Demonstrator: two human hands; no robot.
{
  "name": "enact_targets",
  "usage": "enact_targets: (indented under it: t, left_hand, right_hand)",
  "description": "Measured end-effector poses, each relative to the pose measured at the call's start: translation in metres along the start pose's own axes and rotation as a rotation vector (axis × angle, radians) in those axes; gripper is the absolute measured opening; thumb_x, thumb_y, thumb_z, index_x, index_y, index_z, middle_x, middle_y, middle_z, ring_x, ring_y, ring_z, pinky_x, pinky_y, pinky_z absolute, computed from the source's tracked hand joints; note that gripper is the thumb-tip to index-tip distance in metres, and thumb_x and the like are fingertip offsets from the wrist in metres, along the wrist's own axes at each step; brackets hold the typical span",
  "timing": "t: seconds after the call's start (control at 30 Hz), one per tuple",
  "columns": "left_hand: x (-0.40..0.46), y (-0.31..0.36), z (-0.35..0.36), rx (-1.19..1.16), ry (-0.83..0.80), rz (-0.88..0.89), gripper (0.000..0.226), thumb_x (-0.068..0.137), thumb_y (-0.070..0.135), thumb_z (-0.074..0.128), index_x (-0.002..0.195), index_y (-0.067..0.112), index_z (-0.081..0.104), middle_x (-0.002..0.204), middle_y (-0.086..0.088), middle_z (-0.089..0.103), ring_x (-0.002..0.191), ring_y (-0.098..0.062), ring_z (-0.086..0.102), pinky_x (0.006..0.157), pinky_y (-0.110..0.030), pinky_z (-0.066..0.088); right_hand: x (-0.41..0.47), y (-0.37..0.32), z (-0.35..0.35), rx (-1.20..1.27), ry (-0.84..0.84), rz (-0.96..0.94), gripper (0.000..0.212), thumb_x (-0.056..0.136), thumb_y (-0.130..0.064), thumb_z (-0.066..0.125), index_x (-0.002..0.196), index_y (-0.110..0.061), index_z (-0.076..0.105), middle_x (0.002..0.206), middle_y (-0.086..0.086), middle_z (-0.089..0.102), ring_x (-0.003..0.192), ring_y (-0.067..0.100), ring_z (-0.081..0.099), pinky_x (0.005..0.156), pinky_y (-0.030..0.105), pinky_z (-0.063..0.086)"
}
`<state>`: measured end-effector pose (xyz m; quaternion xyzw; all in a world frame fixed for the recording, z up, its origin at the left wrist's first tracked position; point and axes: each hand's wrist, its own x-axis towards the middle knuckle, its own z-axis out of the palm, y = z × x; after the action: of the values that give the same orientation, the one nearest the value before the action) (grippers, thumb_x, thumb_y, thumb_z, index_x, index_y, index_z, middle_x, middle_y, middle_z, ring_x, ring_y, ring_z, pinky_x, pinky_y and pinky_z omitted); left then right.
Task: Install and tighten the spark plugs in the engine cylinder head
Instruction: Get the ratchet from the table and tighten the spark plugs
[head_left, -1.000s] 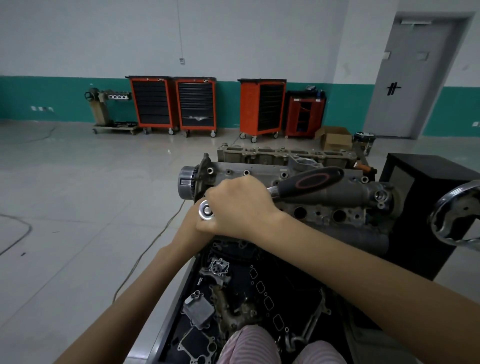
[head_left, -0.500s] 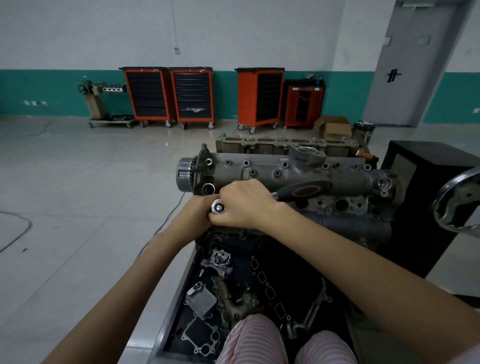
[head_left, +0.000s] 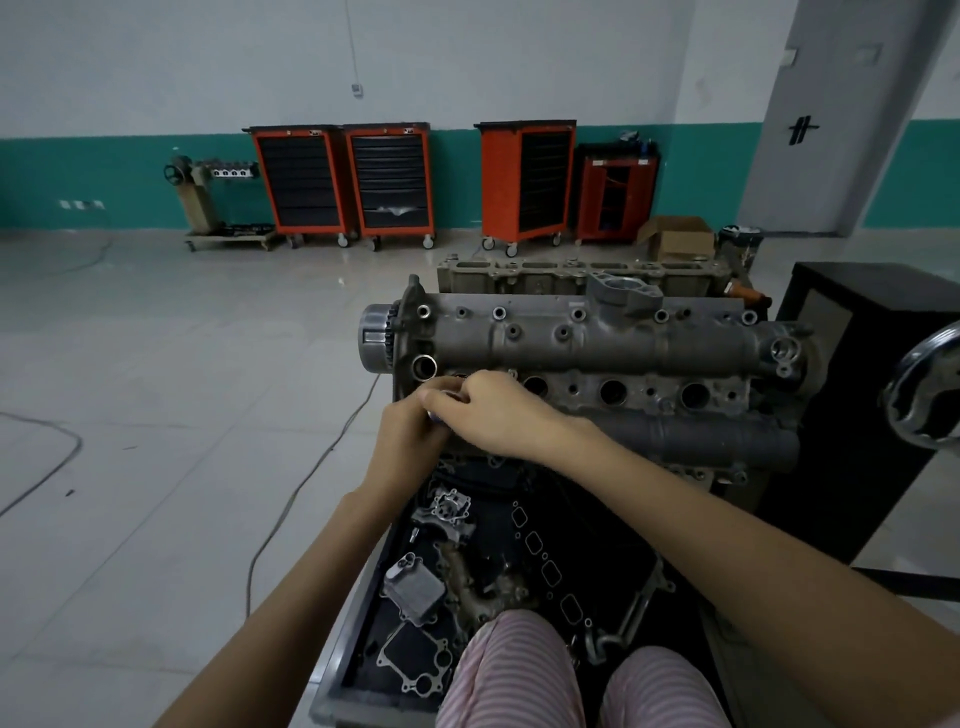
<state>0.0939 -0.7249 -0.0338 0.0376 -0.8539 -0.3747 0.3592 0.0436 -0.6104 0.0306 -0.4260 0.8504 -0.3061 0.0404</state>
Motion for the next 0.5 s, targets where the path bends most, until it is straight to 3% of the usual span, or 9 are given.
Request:
enact_targets:
  t: [0.07, 0.13, 0.2, 0.27, 0.33, 0.4, 0.43, 0.5]
  left_hand:
    - [-0.004, 0.0, 0.008, -0.06, 0.028, -0.039, 0.042, 0.081, -0.011, 0.053, 0.117, 0.009, 0.062, 0.086, 0.02, 0.065, 0.071, 0.012, 0.058, 0.062, -0.002, 0.041]
    - [-0.007, -0.002, 0.013, -0.145, 0.008, -0.082, 0.045, 0.087, -0.011, 0.049, 0.127, 0.007, 0.053, 0.099, 0.007, 0.063, 0.084, 0.009, 0.058, 0.072, -0.003, 0.044]
    - [-0.006, 0.0, 0.015, -0.243, -0.002, -0.147, 0.039, 0.093, -0.006, 0.044, 0.128, 0.008, 0.052, 0.095, 0.0, 0.064, 0.082, 0.004, 0.061, 0.071, -0.009, 0.048]
    - [-0.003, -0.003, 0.017, -0.21, 0.028, -0.128, 0.034, 0.094, -0.002, 0.043, 0.123, 0.013, 0.055, 0.102, 0.001, 0.064, 0.094, -0.002, 0.061, 0.083, -0.015, 0.048]
    - [-0.002, -0.009, 0.023, -0.165, 0.034, -0.131, 0.031, 0.097, 0.004, 0.041, 0.121, 0.014, 0.056, 0.086, 0.01, 0.065, 0.079, 0.003, 0.062, 0.07, -0.015, 0.05]
    - [-0.002, -0.011, 0.03, -0.134, 0.044, -0.197, 0.029, 0.099, 0.01, 0.038, 0.12, 0.004, 0.057, 0.065, 0.009, 0.059, 0.056, 0.003, 0.059, 0.052, -0.014, 0.046]
    - [-0.002, -0.01, 0.033, -0.114, 0.074, -0.221, 0.025, 0.096, 0.01, 0.042, 0.111, 0.001, 0.06, 0.064, 0.007, 0.059, 0.058, 0.0, 0.06, 0.051, -0.011, 0.044]
    - [0.0, -0.008, 0.033, -0.093, 0.132, -0.25, 0.013, 0.084, -0.006, 0.053, 0.084, 0.003, 0.062, 0.067, 0.001, 0.065, 0.072, -0.022, 0.064, 0.053, -0.004, 0.04]
  right_hand:
    - [-0.003, -0.001, 0.015, 0.123, 0.083, 0.029, 0.051, 0.088, -0.05, 0.045, 0.047, -0.021, 0.038, 0.047, -0.006, 0.04, 0.045, 0.009, 0.041, 0.045, 0.025, 0.026]
    - [-0.01, -0.003, 0.032, 0.452, 0.1, 0.135, 0.049, 0.091, -0.051, 0.043, 0.054, -0.019, 0.044, 0.049, -0.005, 0.042, 0.046, 0.009, 0.042, 0.049, 0.026, 0.032]
    - [-0.013, -0.008, 0.045, 0.821, 0.052, 0.244, 0.044, 0.093, -0.049, 0.04, 0.067, -0.015, 0.052, 0.054, -0.002, 0.049, 0.055, 0.012, 0.05, 0.063, 0.031, 0.044]
    - [-0.013, -0.01, 0.049, 0.936, 0.04, 0.292, 0.041, 0.095, -0.047, 0.037, 0.071, -0.018, 0.054, 0.058, -0.003, 0.053, 0.069, 0.017, 0.056, 0.081, 0.038, 0.046]
    - [-0.013, -0.01, 0.047, 0.878, 0.038, 0.283, 0.046, 0.094, -0.048, 0.037, 0.066, -0.015, 0.052, 0.055, 0.0, 0.051, 0.059, 0.017, 0.053, 0.071, 0.037, 0.048]
    - [-0.013, -0.007, 0.037, 0.721, 0.01, 0.225, 0.048, 0.092, -0.05, 0.041, 0.061, -0.014, 0.047, 0.052, 0.0, 0.047, 0.047, 0.013, 0.046, 0.055, 0.027, 0.042]
    - [-0.013, -0.005, 0.029, 0.591, -0.011, 0.179, 0.045, 0.09, -0.051, 0.046, 0.062, -0.015, 0.046, 0.053, -0.002, 0.047, 0.048, 0.011, 0.045, 0.052, 0.022, 0.039]
    - [-0.01, -0.003, 0.011, 0.154, -0.069, 0.01, 0.031, 0.083, -0.041, 0.06, 0.067, -0.016, 0.05, 0.063, -0.005, 0.052, 0.06, 0.012, 0.053, 0.049, 0.01, 0.035]
